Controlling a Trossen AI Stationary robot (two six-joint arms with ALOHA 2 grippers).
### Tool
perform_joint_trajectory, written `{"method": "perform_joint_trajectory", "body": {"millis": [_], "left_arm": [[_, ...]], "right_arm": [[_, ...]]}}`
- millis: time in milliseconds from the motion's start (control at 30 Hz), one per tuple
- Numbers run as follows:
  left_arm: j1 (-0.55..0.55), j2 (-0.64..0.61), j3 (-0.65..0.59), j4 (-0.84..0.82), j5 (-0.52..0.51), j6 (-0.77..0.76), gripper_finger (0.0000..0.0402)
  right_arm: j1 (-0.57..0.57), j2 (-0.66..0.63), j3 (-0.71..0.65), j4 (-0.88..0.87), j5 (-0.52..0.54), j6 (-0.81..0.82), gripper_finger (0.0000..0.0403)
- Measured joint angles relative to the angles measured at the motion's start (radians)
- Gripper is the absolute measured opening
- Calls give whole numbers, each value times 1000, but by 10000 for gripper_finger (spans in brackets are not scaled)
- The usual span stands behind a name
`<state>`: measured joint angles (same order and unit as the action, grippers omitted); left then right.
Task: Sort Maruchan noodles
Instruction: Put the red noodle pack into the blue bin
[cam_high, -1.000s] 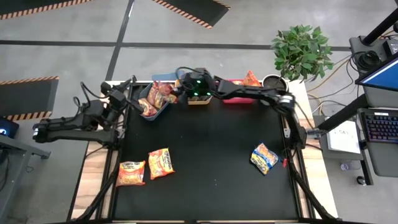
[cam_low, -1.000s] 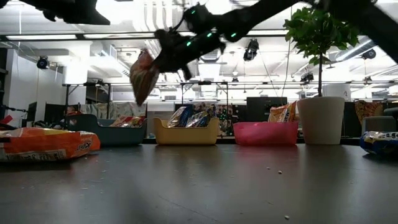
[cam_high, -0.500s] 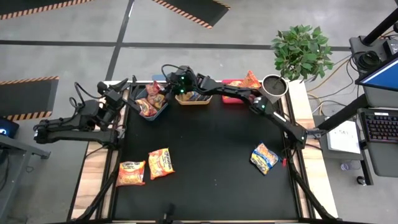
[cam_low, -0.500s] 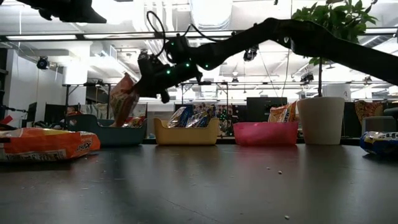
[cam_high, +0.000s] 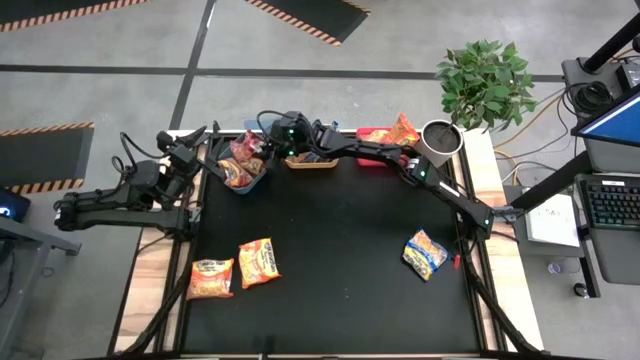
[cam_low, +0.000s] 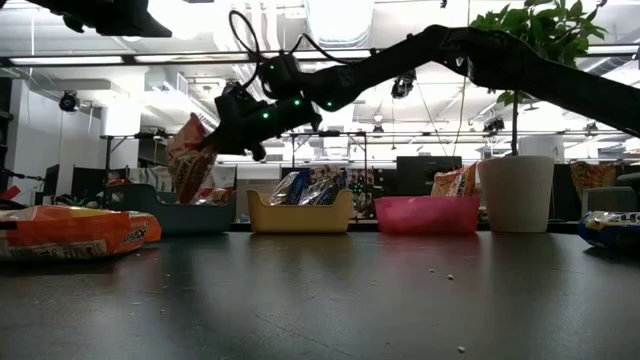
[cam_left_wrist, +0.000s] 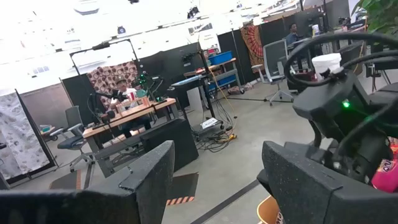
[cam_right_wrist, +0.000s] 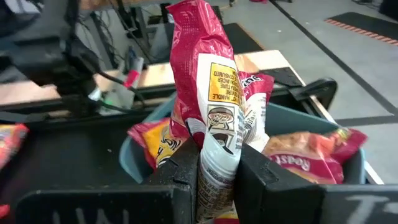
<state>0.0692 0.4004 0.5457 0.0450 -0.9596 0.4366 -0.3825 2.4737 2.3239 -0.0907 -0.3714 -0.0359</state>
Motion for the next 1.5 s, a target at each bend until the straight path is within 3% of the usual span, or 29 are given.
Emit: {"method": "perform_joint_trajectory", "body": {"millis": [233, 567, 700, 1100, 1233, 1500], "left_arm": [[0, 3, 0, 4, 0, 0, 226], [0, 24, 0, 7, 1, 1, 226], [0, 30, 0, 15, 1, 11, 226], [0, 60, 0, 28, 1, 11, 226], [0, 90, 0, 27, 1, -12, 226], [0, 190, 34, 40, 1, -90, 219]], "right_arm": [[23, 0, -55, 48, 158, 5, 60], [25, 1, -68, 59, 163, 12, 137], [26, 1, -68, 89, 163, -2, 150], [51, -4, -119, 184, 162, -19, 100], [46, -71, -121, 82, 138, -15, 80], [58, -348, -189, -252, 68, -169, 46]]}}
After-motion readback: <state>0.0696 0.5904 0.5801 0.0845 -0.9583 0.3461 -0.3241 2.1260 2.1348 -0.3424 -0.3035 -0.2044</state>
